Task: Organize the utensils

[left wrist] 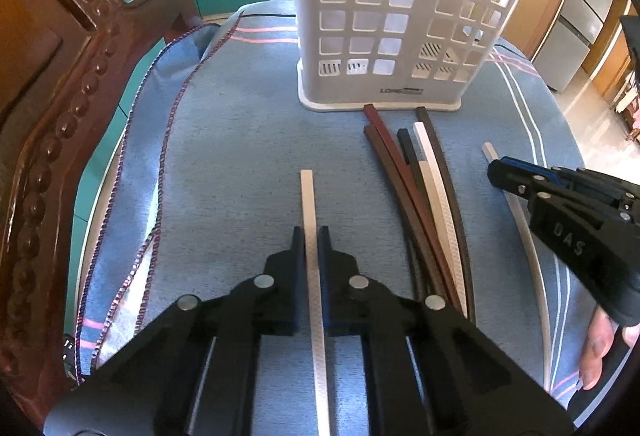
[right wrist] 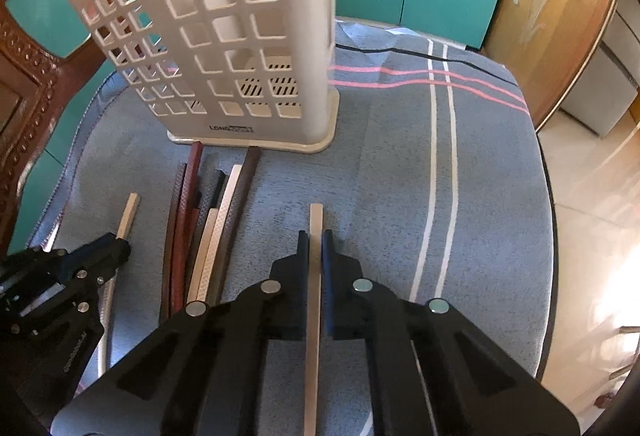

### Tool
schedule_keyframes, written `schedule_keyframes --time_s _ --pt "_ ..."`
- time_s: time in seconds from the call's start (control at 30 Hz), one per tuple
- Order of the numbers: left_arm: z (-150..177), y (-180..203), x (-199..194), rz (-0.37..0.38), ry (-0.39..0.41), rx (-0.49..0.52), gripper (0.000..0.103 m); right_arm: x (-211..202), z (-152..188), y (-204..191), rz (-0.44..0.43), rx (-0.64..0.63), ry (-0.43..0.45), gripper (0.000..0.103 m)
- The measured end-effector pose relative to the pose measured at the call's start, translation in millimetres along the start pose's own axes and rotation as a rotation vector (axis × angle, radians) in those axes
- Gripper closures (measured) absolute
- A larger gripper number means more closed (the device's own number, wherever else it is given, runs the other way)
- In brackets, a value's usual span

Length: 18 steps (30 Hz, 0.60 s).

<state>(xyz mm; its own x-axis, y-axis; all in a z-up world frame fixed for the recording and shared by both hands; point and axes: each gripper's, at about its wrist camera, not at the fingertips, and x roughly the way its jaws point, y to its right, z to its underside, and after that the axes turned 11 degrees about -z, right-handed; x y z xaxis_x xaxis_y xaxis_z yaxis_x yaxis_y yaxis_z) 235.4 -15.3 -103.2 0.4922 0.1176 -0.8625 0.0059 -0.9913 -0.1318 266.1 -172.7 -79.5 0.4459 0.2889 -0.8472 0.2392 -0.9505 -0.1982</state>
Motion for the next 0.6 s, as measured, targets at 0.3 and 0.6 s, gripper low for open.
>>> schedule_keyframes --time_s 0.3,0.6 --pt "-2.2 -13.0 -36.8 0.062 0.074 -0.033 0.096 -47.2 -2.9 6.9 -0.033 0.004 0.092 0.096" --pt "11.0 -22.0 -92.9 0.104 0.209 -0.04 0.096 -117.5 24.9 1.0 -0.09 -0.031 0.244 0.096"
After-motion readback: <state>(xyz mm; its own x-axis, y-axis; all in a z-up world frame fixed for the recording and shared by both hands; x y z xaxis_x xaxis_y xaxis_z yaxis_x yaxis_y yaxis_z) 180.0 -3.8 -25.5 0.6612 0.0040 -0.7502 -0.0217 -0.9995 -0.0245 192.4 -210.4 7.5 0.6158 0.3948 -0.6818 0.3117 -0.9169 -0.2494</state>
